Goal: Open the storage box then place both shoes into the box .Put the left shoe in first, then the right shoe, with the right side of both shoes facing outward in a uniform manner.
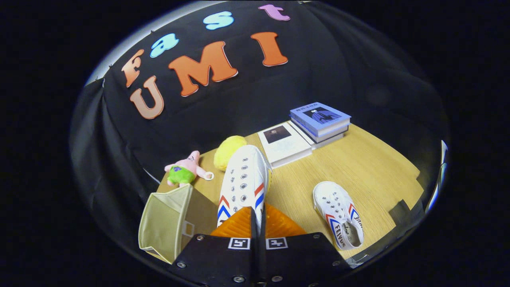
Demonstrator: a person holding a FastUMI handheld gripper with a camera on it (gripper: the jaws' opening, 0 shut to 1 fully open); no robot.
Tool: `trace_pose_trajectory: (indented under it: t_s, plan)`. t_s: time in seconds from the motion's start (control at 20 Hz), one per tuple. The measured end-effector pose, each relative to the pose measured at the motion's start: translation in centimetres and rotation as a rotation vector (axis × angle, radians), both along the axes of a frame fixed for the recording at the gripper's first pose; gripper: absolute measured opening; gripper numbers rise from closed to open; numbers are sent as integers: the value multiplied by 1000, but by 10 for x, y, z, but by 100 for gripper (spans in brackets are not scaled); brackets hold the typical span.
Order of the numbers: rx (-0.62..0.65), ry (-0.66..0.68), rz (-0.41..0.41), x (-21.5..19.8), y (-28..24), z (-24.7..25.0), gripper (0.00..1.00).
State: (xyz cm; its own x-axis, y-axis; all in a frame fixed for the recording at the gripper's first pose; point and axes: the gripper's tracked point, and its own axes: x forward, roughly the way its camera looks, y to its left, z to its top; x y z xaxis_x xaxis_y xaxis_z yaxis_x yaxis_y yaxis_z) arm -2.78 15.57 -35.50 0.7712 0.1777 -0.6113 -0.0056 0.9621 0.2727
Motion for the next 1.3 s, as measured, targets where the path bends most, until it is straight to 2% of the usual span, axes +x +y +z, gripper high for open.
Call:
trace_pose_trajectory:
  t_s: [0.35,0.65,0.85,1.05,1.3]
  plan:
    - [78,-48,149,1,91,32,0]
    - [104,-14,337,-11,174,10,0]
    - [101,20,422,-19,206,-11,0]
    - [86,56,463,-29,218,-31,0]
    - [108,88,448,-46,217,-36,0]
